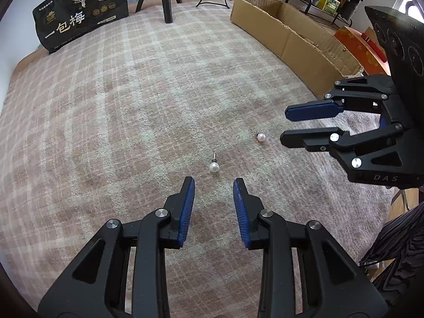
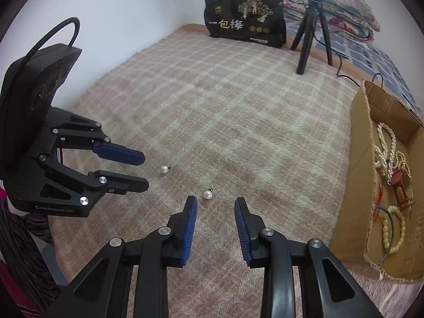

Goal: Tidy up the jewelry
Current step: 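Grasp one pearl earring with left tool while right tool grasps the other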

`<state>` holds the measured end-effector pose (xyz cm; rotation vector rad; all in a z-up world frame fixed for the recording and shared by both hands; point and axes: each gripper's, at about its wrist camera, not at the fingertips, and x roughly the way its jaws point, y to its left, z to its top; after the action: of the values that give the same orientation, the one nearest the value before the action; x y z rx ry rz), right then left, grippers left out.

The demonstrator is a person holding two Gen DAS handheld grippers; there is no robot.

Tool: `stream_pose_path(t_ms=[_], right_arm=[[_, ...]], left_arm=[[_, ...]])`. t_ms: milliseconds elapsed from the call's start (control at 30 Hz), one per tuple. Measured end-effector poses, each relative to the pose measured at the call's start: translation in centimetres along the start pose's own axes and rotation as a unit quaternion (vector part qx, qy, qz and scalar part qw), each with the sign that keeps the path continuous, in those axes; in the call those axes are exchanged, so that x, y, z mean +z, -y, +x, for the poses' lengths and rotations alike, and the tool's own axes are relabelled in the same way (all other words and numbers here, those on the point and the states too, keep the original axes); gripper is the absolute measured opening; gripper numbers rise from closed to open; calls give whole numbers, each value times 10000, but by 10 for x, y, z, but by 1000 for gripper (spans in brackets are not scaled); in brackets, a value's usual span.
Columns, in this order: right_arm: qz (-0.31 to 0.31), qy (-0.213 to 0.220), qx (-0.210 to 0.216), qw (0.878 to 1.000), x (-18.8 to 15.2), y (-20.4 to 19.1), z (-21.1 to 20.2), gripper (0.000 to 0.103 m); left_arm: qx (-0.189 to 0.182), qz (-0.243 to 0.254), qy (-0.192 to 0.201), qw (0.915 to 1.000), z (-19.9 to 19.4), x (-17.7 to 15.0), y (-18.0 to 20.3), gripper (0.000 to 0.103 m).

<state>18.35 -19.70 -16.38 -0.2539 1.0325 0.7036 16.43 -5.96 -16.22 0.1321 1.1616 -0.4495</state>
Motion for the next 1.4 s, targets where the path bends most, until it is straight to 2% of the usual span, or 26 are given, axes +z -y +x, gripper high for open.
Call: stream_pose_path(t_ms=[167, 267, 600, 833, 1133, 1267, 1400], right_arm=[[-148, -118, 33, 9998, 1, -3, 11, 26], [-238, -160, 37, 9996, 0, -5, 15, 25], [-372, -228, 54, 9990, 2, -5, 21, 25], [-488, -270, 39, 9984, 5, -9, 25, 24], [-461, -321, -29, 9984, 9, -7, 33, 17], [-507, -340, -108, 9981, 9, -8, 34, 6], [-455, -320, -96, 9984, 9, -7, 35, 6]], left_arm=[[12, 21, -2, 10000, 5, 3, 0, 30], [58, 95, -32, 9999, 8, 4, 3, 21], [281, 201, -90, 9994, 22, 9, 6, 20], [321, 158, -79, 9993, 24, 11, 5, 15], [360, 122, -70, 9993, 25, 11, 3, 8], [373, 122, -69, 9992, 25, 11, 4, 7], [389, 113, -60, 9992, 25, 11, 4, 7]])
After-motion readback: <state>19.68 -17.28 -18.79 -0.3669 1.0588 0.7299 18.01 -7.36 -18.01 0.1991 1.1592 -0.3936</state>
